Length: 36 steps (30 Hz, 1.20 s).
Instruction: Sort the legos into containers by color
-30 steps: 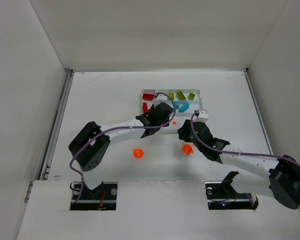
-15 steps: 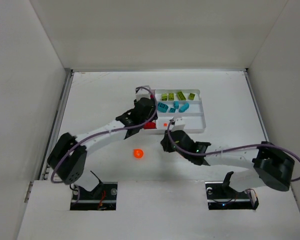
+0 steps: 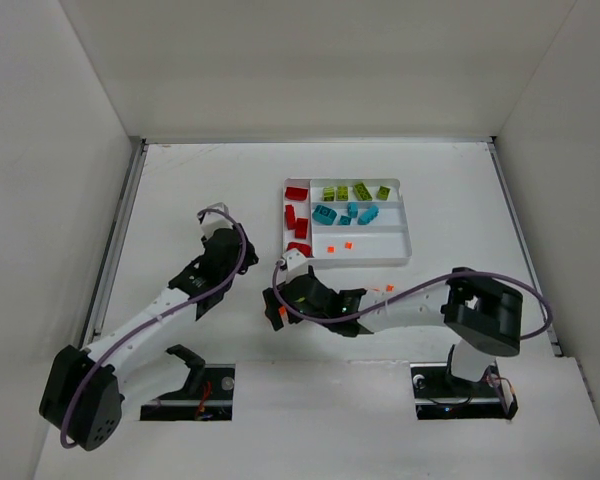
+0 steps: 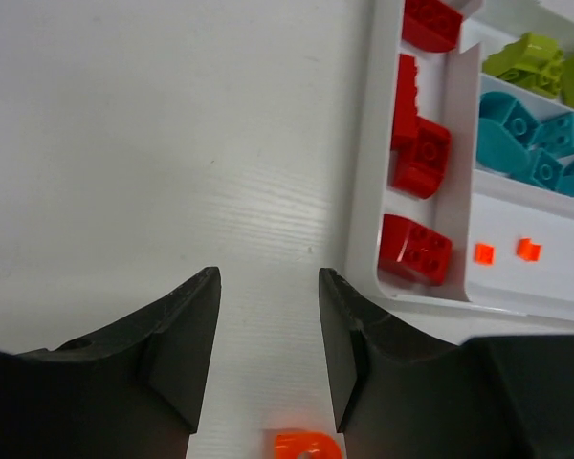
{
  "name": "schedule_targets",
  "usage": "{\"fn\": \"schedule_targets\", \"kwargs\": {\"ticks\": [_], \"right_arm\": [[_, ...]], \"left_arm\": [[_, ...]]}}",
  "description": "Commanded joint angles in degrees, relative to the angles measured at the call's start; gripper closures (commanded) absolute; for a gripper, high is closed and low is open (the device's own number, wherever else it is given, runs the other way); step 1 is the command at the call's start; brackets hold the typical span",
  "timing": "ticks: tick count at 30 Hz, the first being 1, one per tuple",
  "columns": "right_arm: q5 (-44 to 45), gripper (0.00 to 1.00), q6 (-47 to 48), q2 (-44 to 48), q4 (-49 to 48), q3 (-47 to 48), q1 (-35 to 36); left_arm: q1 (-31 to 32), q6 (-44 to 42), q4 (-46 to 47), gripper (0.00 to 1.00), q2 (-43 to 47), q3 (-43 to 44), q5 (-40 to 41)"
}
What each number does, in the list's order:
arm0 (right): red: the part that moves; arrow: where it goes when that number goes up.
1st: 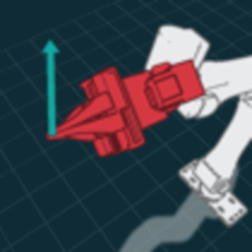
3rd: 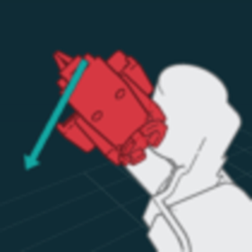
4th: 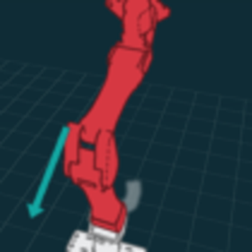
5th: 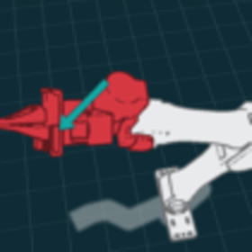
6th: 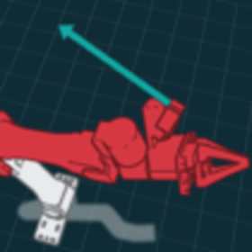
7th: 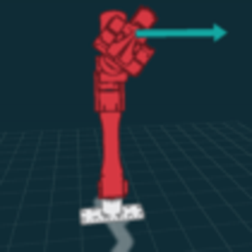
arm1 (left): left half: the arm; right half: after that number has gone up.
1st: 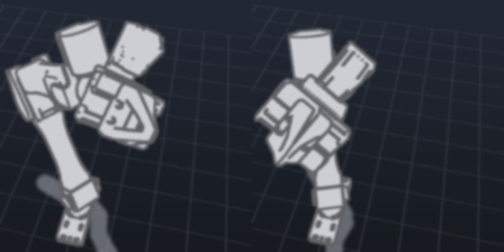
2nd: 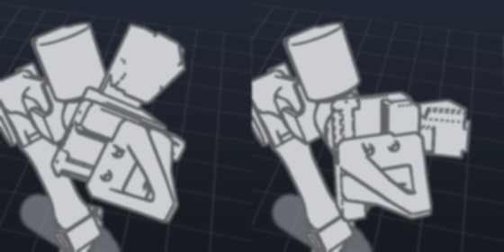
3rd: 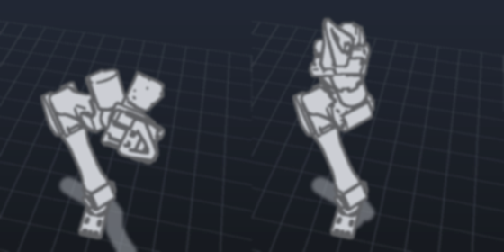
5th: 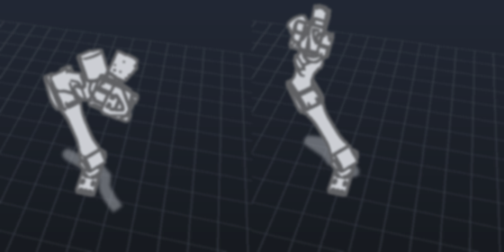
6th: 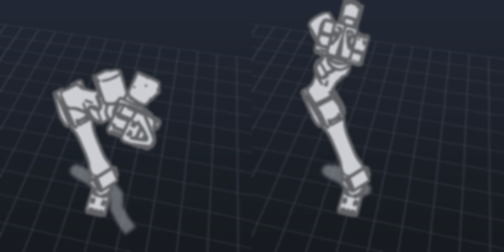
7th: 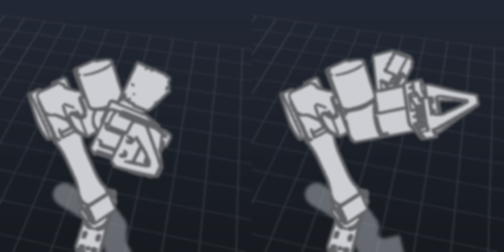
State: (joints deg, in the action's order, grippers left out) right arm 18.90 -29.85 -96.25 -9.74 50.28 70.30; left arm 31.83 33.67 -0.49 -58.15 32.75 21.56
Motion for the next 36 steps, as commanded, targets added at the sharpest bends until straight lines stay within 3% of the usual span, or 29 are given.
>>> {"fn": "schedule_targets", "kwargs": {"ticks": [1,14,21,26,36], "right_arm": [[-1.0,0.07,1.0,-2.7,-0.2,3.9,1.1],[1.6,0.28,0.6,-9.6,3.4,8.8,0.7],[6.0,0.60,0.7,-9.3,5.5,9.4,0.8],[4.7,0.62,-0.7,0.0,0.9,3.5,-2.7],[6.1,0.61,1.6,11.5,0.5,-4.1,-22.8]], "left_arm": [[-1.3,1.8,-1.6,0.57,3.9,-2.1,0.1],[-2.3,2.9,-4.4,0.57,9.5,-5.1,0.7],[-1.3,3.0,-6.0,0.55,10.2,-5.4,0.5],[2.3,3.1,-7.2,0.52,9.6,-5.1,0.1],[17.4,6.5,-2.0,0.50,1.4,-2.1,0.1]]}}
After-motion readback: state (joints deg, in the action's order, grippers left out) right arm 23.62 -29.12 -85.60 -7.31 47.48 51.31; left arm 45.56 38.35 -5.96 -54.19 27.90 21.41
